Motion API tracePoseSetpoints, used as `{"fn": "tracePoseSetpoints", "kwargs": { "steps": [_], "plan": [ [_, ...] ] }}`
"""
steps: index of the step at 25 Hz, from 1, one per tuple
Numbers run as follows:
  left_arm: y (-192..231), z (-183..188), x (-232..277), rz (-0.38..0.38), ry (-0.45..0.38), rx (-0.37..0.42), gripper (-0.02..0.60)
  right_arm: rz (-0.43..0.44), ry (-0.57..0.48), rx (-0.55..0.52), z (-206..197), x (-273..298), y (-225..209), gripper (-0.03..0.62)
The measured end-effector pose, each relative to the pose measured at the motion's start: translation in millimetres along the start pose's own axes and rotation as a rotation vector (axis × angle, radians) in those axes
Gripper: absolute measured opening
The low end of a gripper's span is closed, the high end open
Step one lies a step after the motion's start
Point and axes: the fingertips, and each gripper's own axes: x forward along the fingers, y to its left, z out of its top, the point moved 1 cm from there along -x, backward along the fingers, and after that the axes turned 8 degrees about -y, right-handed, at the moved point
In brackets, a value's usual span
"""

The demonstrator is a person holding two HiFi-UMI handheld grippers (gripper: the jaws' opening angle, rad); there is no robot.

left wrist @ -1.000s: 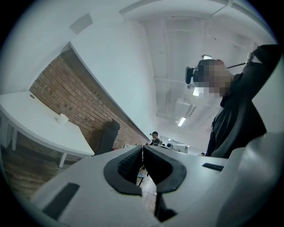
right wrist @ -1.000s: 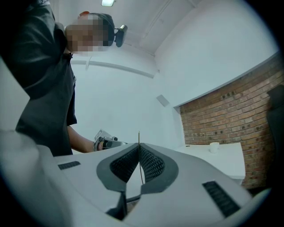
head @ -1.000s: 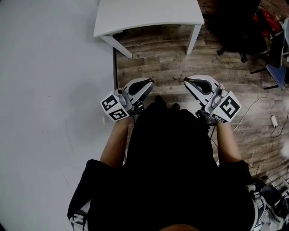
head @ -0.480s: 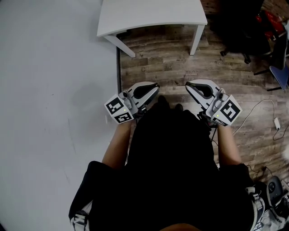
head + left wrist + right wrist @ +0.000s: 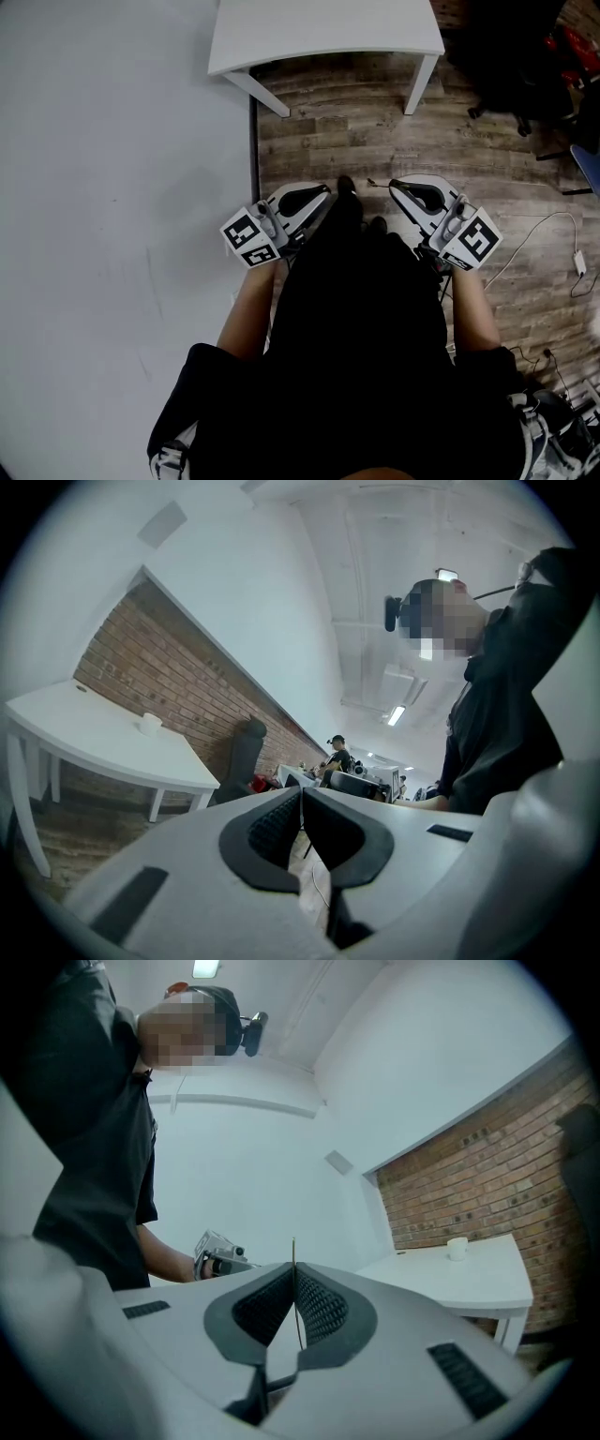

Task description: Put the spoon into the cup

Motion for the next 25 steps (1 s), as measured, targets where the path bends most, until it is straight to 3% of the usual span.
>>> {"fn": "tracePoseSetpoints", "kwargs": {
  "steps": [10,16,21,25],
  "plan": [
    [73.4,17.8,26.9,-0.017,-0.038,-0.046,0.023,-0.056,0.042,0.0,-3.5,33.0,-60.3,0.009],
    [140.3,44.7,35.1,-0.003,-0.064,-0.065,0.023,-0.046,0.061,-0.004,3.6,78.4,-107.9,0.009],
    [193.4,83.4,51.6,-0.052,-0.091,-0.051,0.023,-0.064,0.087,-0.045,19.7,127.2,-155.9,0.009],
    [224.5,84.1,43.5,-0.081,-0.114,-0.085,0.022,-0.082,0.083,-0.072,17.4,159.5,-168.7,0.009]
  ]
}}
